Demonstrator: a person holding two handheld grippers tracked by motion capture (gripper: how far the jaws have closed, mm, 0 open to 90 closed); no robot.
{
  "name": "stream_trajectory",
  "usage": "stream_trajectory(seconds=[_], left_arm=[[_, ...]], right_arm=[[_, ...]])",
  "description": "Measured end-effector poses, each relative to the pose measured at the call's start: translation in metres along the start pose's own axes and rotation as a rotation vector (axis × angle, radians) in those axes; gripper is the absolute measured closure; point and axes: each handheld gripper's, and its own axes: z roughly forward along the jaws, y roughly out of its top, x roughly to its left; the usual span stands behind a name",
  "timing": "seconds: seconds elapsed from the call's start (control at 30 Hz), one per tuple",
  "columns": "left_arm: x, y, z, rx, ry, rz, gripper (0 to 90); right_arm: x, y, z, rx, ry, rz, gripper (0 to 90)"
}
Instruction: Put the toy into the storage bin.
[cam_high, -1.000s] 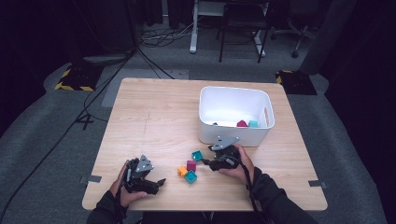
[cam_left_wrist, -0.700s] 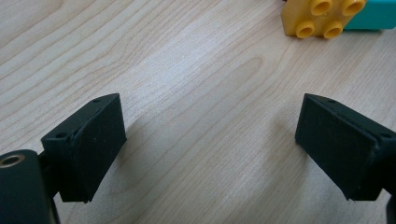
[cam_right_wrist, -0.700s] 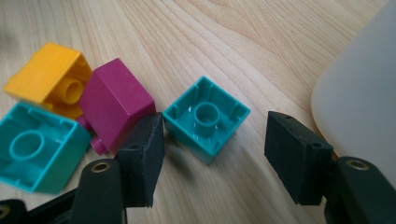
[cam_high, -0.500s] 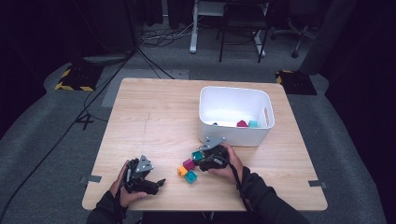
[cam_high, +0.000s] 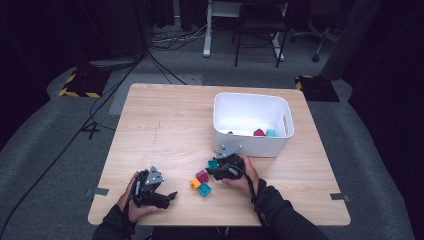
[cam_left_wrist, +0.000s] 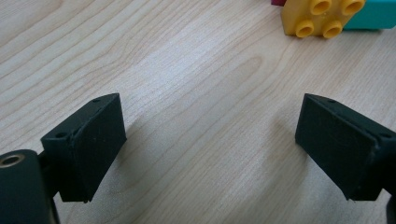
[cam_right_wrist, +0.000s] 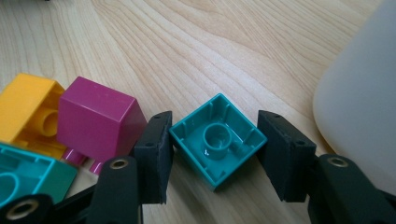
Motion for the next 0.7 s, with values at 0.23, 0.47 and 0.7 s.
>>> stream_trajectory(seconds=[0.23, 0.47, 0.7], left_arm=[[0.0, 0.0, 0.0, 0.003, -0.005, -0.004, 8.8], [0.0, 0.0, 0.0, 0.0, -0.002, -0.004, 8.8], [0.0, 0.0, 0.0, 0.001, -0.003, -0.005, 8.8]], right_arm=[[-0.005, -0.004, -0.03, -0.024, -0.012, -0.01, 48.0], [-0.015, -0.01, -0.066, -0.08, -0.026, 0.026, 48.0], [-0.023, -0.013, -0.095, -0.119, -0.059, 0.032, 48.0]])
